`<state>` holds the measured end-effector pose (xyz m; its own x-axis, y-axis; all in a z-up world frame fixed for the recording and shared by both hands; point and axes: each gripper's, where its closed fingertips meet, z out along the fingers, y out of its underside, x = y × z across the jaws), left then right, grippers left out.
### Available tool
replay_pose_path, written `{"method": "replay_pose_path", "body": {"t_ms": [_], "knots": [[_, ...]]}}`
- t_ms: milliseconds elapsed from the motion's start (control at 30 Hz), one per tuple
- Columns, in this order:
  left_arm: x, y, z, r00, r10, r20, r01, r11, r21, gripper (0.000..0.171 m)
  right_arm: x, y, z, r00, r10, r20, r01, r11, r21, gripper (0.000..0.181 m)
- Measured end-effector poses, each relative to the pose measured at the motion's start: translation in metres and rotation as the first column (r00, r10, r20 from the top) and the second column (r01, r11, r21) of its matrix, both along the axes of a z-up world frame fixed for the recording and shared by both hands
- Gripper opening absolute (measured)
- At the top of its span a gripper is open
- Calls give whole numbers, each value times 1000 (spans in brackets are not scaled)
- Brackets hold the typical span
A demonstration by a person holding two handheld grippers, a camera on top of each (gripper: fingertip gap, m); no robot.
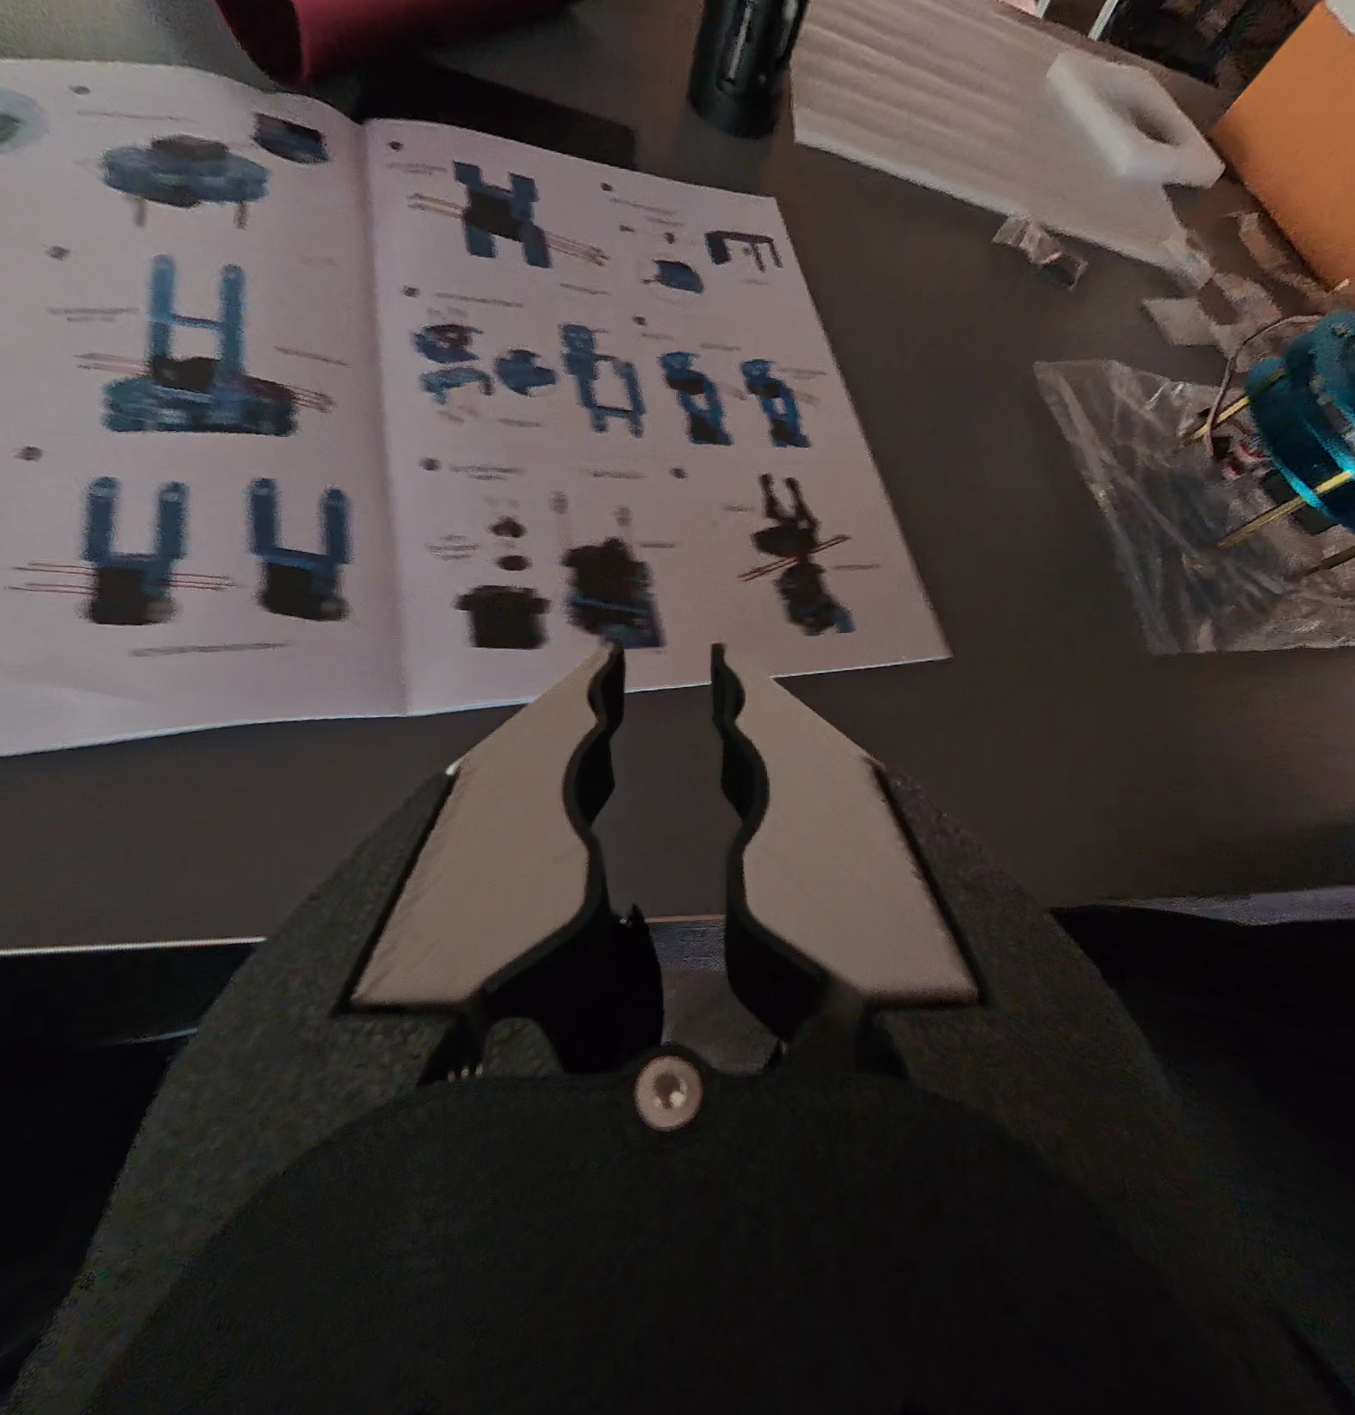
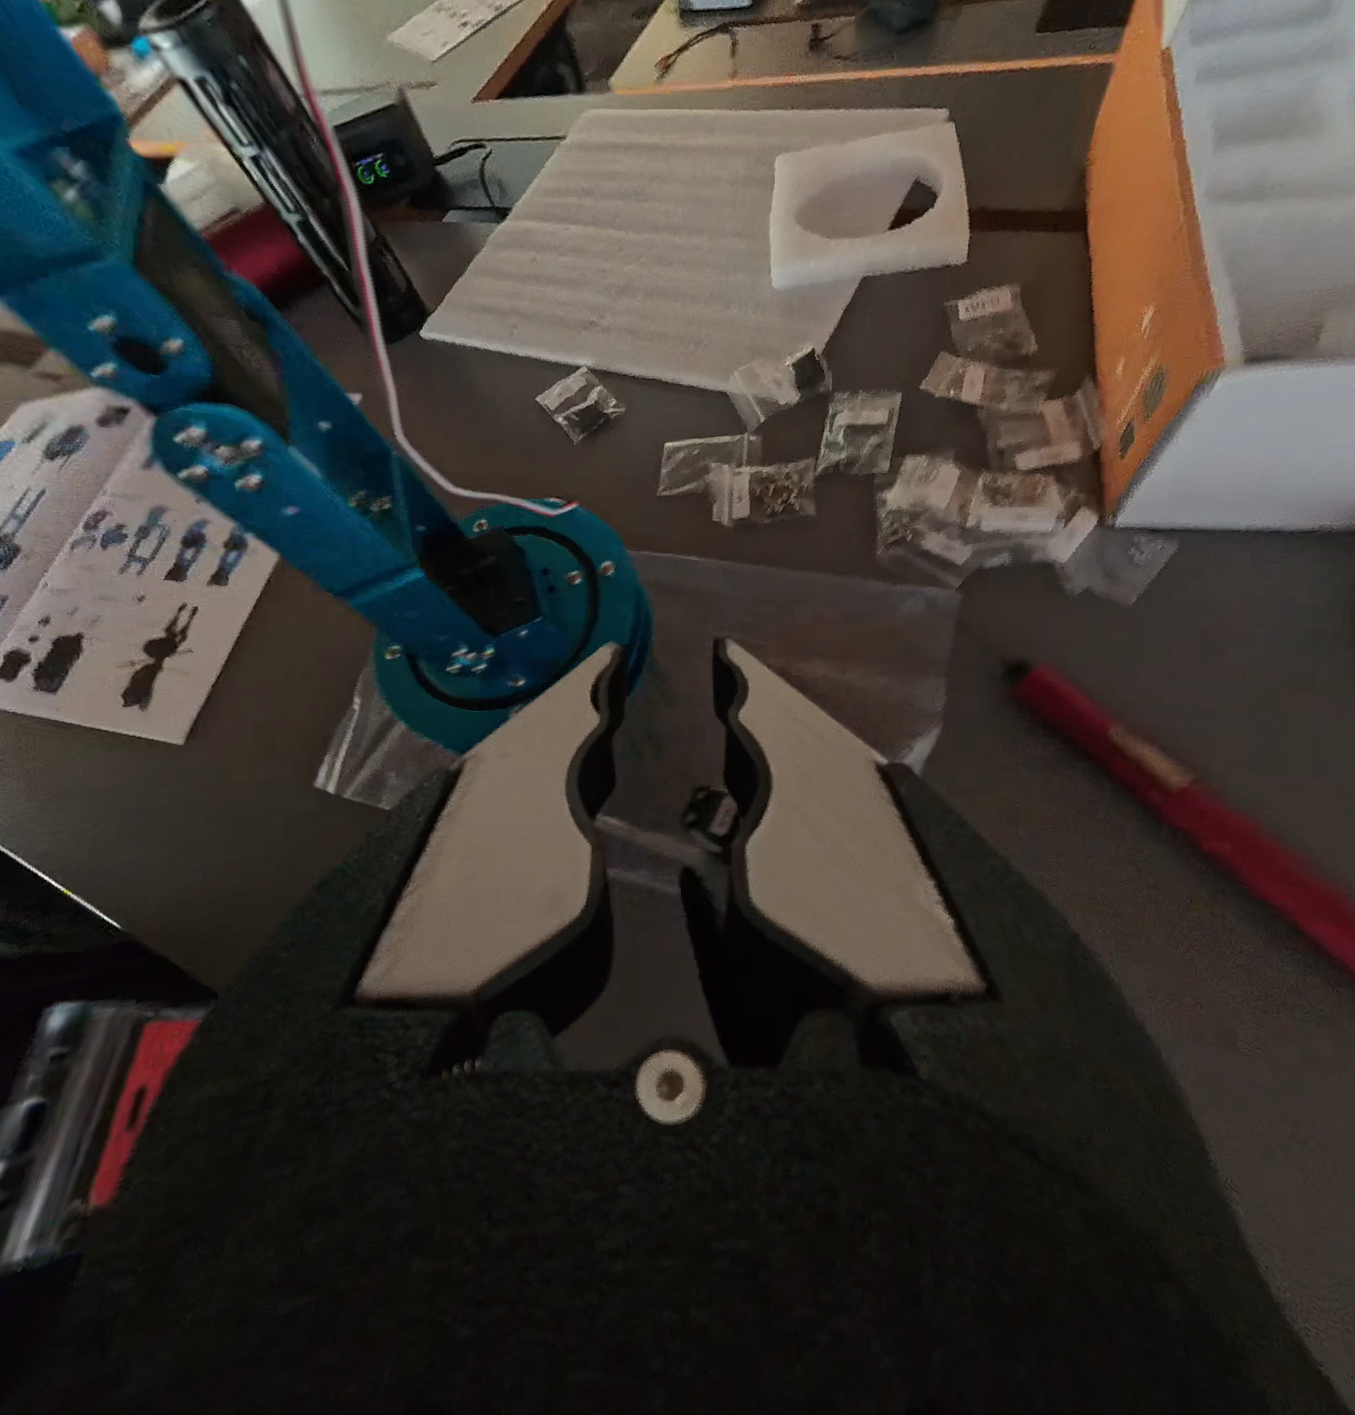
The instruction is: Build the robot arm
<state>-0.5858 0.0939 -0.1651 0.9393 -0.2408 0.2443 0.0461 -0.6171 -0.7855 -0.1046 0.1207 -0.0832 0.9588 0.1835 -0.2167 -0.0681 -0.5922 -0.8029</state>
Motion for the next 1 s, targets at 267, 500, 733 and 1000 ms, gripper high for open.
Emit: {"method": "replay_pose_path", "body": {"t_ms": [267, 500, 733, 1000], "knots": [[-41, 14, -12, 992, -92, 87, 96, 994, -47, 22, -136, -41, -18, 968, -11, -251, 3, 1000, -30, 24], [-33, 28, -21, 983, -162, 92, 163, 987, -6, 22, -264, -27, -56, 945, 241, -219, -259, 964, -59, 25], [-22, 28, -21, 974, -189, 127, 192, 981, -11, 21, -324, -24, -74, 899, 401, -175, -421, 901, -100, 25], [-17, 30, -22, 961, -247, 120, 251, 968, -16, 20, -317, -19, -80, 917, 369, -149, -388, 914, -122, 25]]}}
